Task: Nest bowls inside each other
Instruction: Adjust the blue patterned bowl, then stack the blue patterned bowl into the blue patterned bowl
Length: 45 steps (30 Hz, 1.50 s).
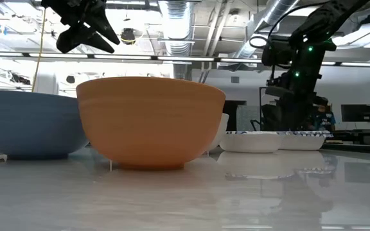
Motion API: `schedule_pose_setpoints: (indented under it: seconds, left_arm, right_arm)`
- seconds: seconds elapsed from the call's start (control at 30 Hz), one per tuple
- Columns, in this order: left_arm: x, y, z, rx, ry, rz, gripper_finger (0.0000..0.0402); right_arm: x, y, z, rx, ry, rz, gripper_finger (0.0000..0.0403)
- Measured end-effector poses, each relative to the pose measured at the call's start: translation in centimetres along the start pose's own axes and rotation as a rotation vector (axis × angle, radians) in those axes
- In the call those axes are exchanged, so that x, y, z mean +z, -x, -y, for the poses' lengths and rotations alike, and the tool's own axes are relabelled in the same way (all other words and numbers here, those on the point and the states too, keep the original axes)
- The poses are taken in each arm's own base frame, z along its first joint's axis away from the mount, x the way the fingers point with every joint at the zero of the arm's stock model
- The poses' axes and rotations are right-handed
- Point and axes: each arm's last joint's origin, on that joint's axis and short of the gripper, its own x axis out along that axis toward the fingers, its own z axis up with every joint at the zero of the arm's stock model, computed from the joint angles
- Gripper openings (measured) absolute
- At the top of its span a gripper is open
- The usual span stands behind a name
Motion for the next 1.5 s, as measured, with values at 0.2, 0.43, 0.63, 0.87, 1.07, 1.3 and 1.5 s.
schedule_pose_setpoints:
  seconds: [0.2,0.43,0.63,0.87,1.07,1.3,1.5]
  left_arm:
    - [0.0,0.0,0.0,-0.001,0.001,-0.001,0.0115]
    - [0.0,0.0,0.0,-0.001,0.001,-0.001,0.0115]
    - [0.0,0.0,0.0,0.002,0.023,0.002,0.0115]
    - [0.0,0.0,0.0,0.002,0.040,0.002,0.0115]
    - [0.0,0.0,0.0,0.002,0.011,0.003,0.0116]
    - [0.2,0.0,0.1,-0.010,-0.020,0.017,0.0137]
    - [0.2,0.0,0.1,-0.009,-0.020,0.017,0.0148]
  right_arm:
    - [-0.3,0.6,1.4,-0.063,-0.058,-0.035,0.0175]
    - [-0.1,1.1,1.9,-0.071,-0.060,-0.027,0.0175]
    - [1.5,4.5,1.0,0.007,-0.123,0.105,0.0175]
    - [-0.8,6.7,-2.2,0.142,-0.420,0.045,0.0175]
    - [-2.8,5.4,-4.7,0.090,-0.432,0.017,0.0177]
    - [-3.4,2.8,-6.2,-0.004,-0.446,-0.057,0.0225]
    - [-3.4,1.0,-6.7,-0.065,-0.460,-0.081,0.0264]
